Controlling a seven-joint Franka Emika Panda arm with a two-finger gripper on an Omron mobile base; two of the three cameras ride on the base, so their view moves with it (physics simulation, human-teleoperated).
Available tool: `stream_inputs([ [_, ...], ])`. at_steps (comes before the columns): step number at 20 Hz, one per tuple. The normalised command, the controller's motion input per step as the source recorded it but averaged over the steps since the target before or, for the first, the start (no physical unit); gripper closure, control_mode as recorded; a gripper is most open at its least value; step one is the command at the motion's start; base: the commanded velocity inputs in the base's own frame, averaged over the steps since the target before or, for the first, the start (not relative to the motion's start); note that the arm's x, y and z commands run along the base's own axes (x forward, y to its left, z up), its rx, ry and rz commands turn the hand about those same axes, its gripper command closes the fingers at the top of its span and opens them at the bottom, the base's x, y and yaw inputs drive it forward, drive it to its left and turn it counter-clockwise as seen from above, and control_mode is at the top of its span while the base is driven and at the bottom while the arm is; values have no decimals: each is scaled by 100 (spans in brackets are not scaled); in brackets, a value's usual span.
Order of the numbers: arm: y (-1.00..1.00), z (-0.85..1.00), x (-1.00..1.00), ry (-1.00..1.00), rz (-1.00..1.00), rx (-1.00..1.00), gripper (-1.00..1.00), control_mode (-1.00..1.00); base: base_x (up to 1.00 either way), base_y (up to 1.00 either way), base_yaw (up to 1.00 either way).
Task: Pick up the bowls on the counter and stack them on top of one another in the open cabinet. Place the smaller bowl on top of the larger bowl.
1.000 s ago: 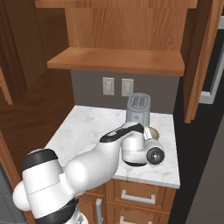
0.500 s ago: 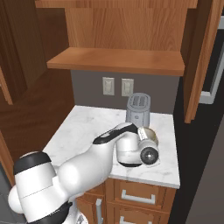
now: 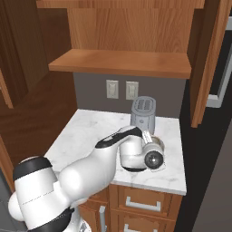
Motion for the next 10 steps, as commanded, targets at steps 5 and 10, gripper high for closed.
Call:
stream_inputs([
  [5, 0, 48, 11, 4, -2, 2, -100, -100, 0, 0, 0],
  [10, 0, 54, 9, 10, -1, 0, -100, -100, 0, 0, 0],
])
